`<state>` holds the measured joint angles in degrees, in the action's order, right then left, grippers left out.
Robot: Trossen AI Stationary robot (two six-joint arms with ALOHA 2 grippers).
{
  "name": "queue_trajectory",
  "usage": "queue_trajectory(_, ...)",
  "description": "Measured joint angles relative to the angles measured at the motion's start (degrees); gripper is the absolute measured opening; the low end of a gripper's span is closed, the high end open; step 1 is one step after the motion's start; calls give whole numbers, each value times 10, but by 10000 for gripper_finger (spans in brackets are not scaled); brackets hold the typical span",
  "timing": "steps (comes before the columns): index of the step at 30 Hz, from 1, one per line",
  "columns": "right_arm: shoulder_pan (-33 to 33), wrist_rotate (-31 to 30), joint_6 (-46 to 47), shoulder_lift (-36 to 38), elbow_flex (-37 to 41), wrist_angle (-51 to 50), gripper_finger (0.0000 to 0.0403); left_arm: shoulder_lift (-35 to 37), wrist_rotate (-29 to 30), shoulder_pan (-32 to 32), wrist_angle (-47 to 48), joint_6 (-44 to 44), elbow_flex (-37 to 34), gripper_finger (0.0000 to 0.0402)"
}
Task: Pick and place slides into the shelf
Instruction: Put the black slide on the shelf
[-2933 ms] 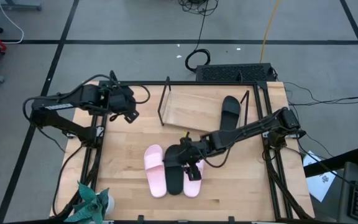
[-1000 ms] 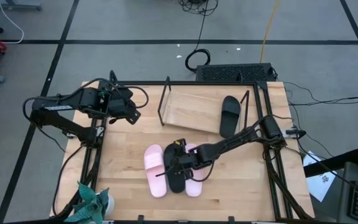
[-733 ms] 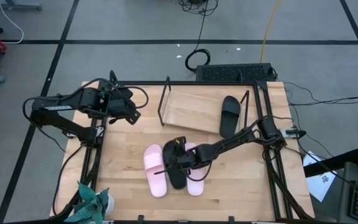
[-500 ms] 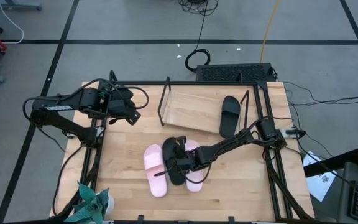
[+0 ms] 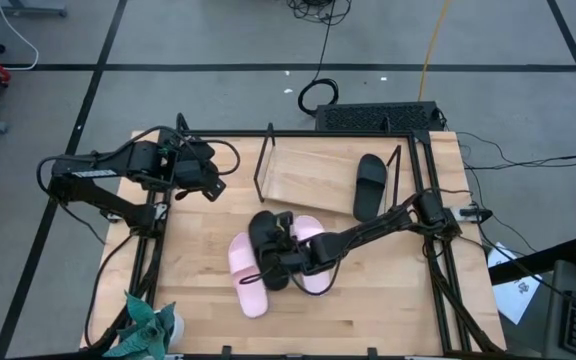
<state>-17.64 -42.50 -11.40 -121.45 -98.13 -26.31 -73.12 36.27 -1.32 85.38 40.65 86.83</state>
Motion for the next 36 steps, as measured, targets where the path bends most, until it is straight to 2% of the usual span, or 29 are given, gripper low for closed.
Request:
queue_trajectory(4, -5, -35, -35, 1, -93, -66, 3, 0, 0, 0, 0, 0, 0, 248)
queue_trajectory(8, -3, -55, -17, 1, -189, -215, 2, 0, 0, 0, 1, -12, 0, 248)
queue_trajectory(13, 14, -29, 129, 1, -269, -472, 1, 0, 0, 0, 1, -14, 0, 248)
queue_trajectory(17, 44, -20, 256, 2, -280, -633, 1, 0, 0, 0, 0, -14, 0, 248)
queue_trajectory(21, 89, 11, 289, 7, -247, -619, 1, 0, 2, 0, 0, -23, 0, 248)
queue_trajectory(26, 145, 5, 285, 13, -166, -613, 1, 0, 3, 1, 0, -36, 0, 248)
queue_trajectory(31, 190, -66, 265, 39, -57, -604, 0, 0, 4, 1, 0, -45, 0, 248)
queue_trajectory(36, 215, -68, 214, 102, 52, -514, 0, 0, 32, 1, 0, -50, 0, 248)
